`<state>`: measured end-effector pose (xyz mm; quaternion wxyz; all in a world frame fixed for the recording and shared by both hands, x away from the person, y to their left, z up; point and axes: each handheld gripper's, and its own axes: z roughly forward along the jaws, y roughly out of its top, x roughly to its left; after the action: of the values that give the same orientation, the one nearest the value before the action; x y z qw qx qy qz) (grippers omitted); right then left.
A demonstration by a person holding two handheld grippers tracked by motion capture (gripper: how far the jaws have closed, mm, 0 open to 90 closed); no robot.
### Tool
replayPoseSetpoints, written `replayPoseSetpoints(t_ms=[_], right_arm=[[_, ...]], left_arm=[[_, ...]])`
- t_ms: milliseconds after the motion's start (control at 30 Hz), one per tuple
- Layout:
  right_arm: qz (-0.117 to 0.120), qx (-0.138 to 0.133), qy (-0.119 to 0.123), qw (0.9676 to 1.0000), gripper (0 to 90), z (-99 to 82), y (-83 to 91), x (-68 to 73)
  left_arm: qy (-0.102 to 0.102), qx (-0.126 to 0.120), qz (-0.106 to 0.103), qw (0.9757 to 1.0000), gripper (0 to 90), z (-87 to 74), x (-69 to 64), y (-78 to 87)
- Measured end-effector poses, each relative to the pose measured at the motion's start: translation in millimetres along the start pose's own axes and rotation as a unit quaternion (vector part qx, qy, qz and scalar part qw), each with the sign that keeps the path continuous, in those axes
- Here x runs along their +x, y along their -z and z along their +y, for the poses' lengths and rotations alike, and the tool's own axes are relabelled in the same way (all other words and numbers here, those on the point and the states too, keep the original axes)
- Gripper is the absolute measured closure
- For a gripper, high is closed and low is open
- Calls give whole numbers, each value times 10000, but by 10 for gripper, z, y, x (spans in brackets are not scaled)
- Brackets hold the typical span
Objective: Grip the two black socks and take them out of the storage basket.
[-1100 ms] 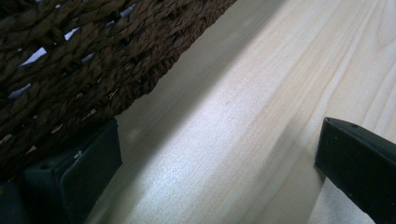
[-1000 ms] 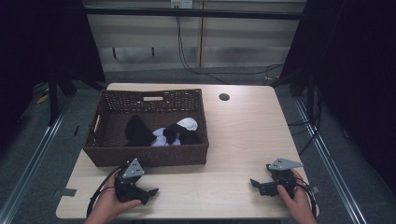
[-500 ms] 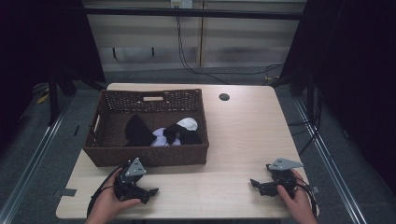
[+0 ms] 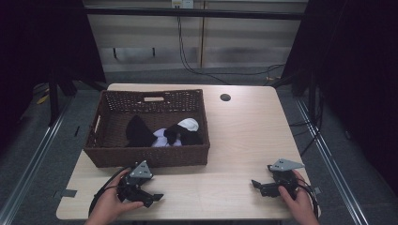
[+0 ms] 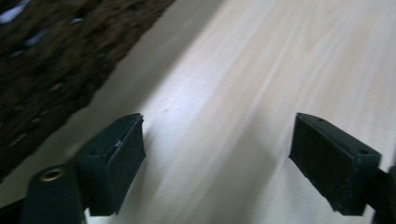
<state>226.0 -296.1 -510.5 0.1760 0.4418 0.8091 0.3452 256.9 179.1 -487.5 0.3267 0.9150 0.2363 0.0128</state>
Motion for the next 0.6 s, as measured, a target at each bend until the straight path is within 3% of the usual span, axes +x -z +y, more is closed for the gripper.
replayPoseSetpoints(t_ms=[300, 600], right_arm=[[-1, 0, 1, 10000, 98, 0, 0, 0], [-2, 0, 1, 10000, 98, 0, 0, 0]], left_arm=[[-78, 51, -186, 9998, 194, 140, -48, 88], [-100, -152, -123, 9998, 194, 458, -40, 406]])
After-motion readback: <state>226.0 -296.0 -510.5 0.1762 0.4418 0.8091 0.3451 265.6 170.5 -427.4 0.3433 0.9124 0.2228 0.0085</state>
